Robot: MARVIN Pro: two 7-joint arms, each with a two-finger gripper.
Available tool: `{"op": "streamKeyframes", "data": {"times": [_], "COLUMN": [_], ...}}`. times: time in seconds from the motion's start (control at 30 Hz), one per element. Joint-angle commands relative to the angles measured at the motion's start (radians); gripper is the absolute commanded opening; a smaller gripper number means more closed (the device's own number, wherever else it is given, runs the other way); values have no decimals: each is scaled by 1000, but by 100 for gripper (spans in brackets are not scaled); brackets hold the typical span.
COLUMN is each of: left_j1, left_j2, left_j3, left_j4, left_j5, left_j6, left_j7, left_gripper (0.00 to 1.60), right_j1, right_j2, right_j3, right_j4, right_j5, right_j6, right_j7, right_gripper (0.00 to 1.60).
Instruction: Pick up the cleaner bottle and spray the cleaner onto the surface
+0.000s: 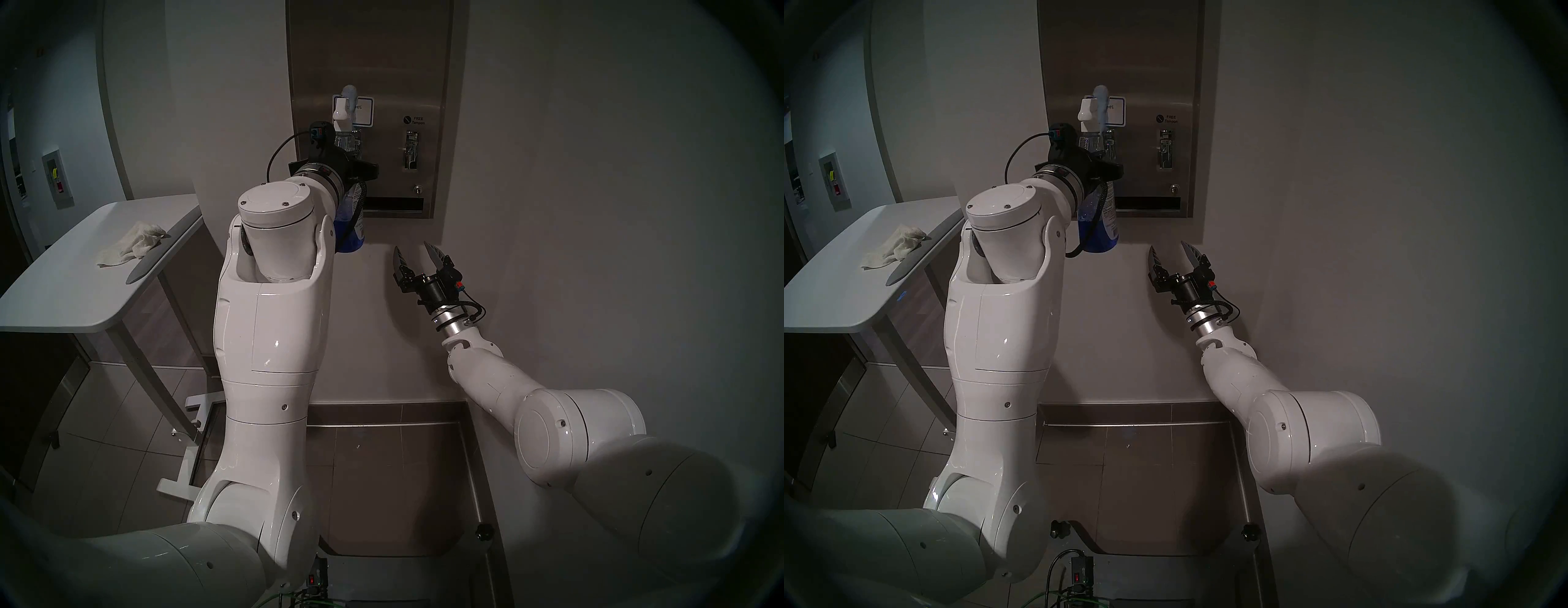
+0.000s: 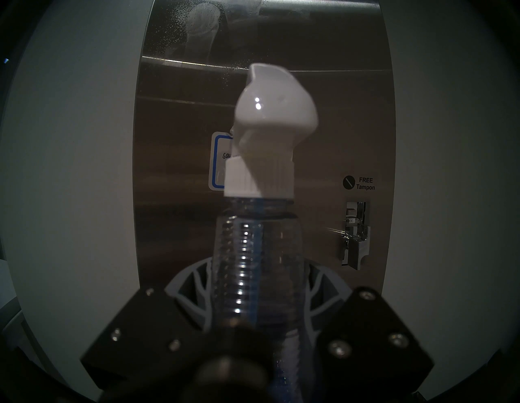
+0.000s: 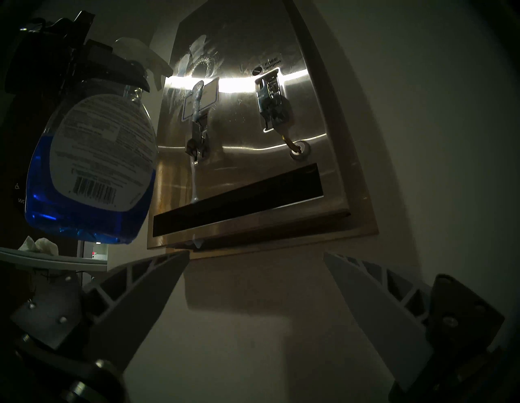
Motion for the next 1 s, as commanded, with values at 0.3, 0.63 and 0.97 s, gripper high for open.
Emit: {"op": "streamKeyframes", "data": {"times": [0.3, 0.63, 0.97], "left_j1": [-68, -74, -77], "left_j2": [-4, -4, -3], "left_j3": [5, 6, 7], "left_j4": [-58, -65, -70], "left_j5": [-1, -2, -4], "left_j6": [-22, -22, -21], "left_j7": [4, 7, 10], "left_gripper": [0, 0, 0], "right_j1": [-4, -3, -41], "right_j2": [16, 69, 94], "right_j3": [40, 75, 104], "right_j4": [-86, -133, -167], "right_j5": [29, 50, 66], "right_j6": [-7, -7, -7], "right_j7": [-5, -7, -2], "right_gripper": [160, 160, 160]}}
